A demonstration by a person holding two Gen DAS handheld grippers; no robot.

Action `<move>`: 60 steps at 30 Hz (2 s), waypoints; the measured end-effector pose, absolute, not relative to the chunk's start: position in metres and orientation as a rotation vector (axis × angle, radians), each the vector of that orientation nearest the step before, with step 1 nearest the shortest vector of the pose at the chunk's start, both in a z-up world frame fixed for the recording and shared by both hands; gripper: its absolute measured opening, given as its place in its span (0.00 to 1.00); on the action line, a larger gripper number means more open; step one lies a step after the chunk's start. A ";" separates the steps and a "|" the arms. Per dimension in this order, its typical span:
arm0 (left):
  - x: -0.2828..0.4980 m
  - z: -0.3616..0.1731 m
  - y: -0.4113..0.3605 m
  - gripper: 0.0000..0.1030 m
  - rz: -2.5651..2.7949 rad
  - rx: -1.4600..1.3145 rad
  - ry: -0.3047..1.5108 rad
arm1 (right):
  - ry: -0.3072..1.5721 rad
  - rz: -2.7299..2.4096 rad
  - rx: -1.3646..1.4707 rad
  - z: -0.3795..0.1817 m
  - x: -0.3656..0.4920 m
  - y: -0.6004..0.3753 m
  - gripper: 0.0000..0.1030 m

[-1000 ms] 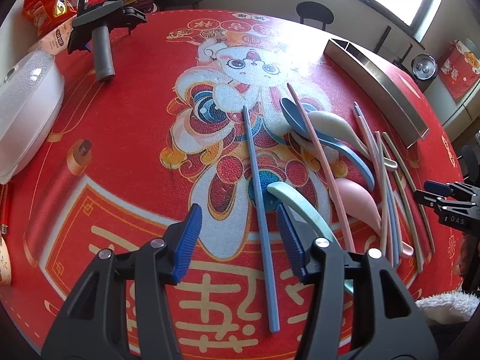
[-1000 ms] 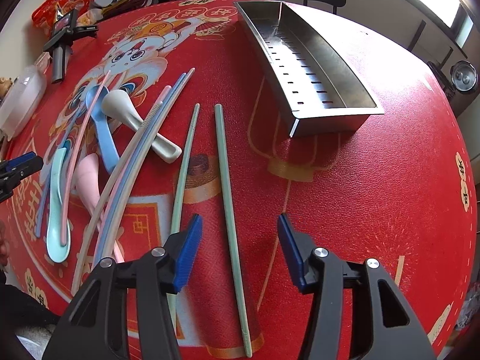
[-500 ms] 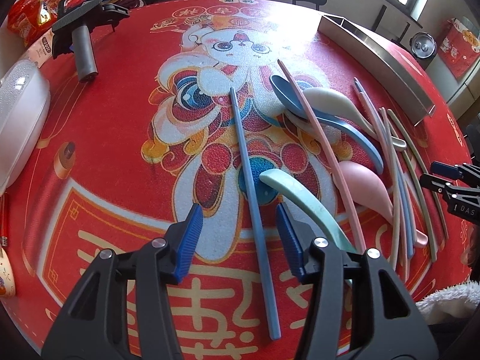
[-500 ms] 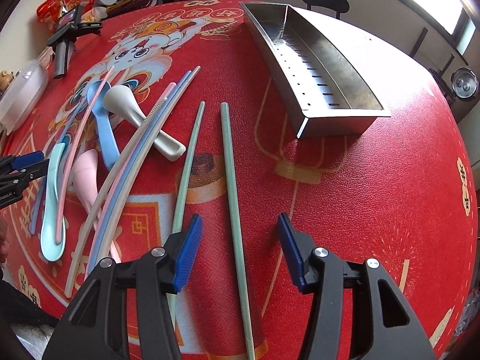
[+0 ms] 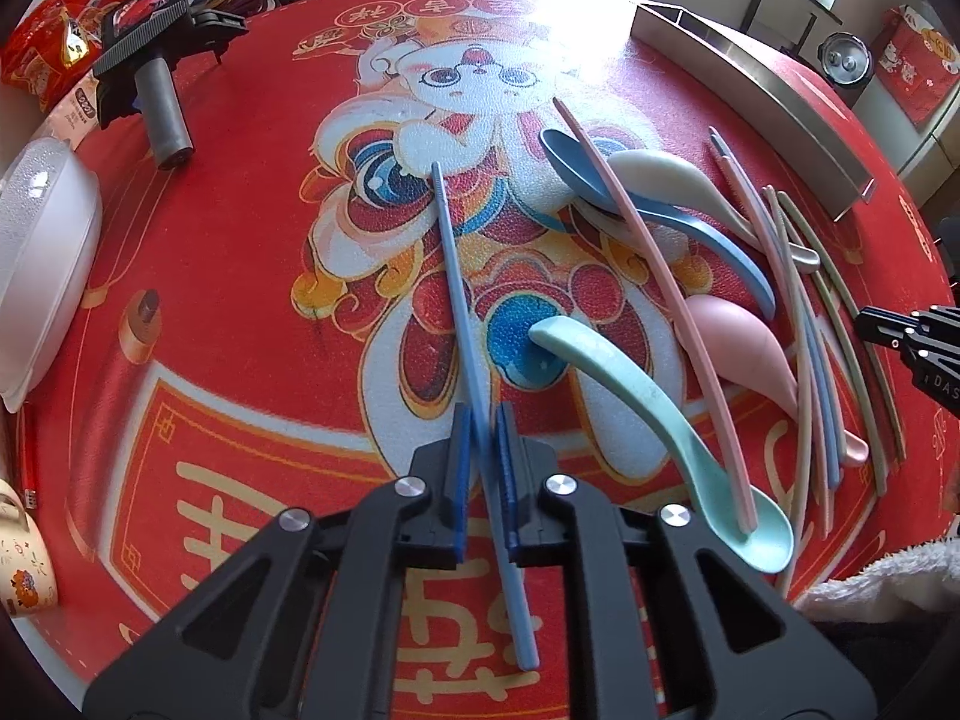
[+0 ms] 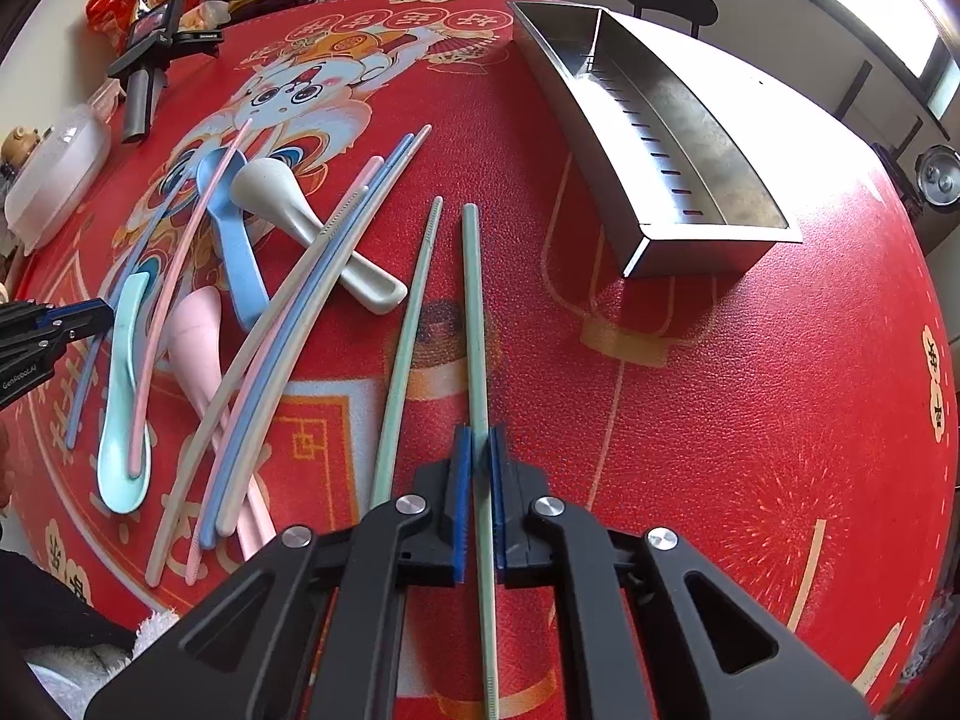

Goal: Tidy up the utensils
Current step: 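Close the left tool on a blue chopstick while the right tool grasps a light green chopstick, then carry both held chopsticks over the stainless-steel slotted tray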

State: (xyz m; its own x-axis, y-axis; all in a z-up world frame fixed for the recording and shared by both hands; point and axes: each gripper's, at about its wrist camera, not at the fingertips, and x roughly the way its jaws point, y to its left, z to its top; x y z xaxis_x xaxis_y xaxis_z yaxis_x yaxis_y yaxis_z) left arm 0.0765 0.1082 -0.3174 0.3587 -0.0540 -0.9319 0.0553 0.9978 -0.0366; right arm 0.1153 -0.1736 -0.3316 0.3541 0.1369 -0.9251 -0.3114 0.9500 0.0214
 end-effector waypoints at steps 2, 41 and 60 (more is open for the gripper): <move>0.073 -0.318 0.111 0.11 -0.083 -0.033 1.213 | 1.181 0.297 -0.150 -0.332 0.114 -0.176 0.06; 0.068 -0.260 0.127 0.10 -0.132 -0.281 1.057 | 1.106 0.356 -0.016 -0.307 0.108 -0.191 0.06; 0.103 -0.236 0.094 0.10 -0.235 -0.284 1.034 | 1.024 0.396 0.068 -0.266 0.113 -0.207 0.06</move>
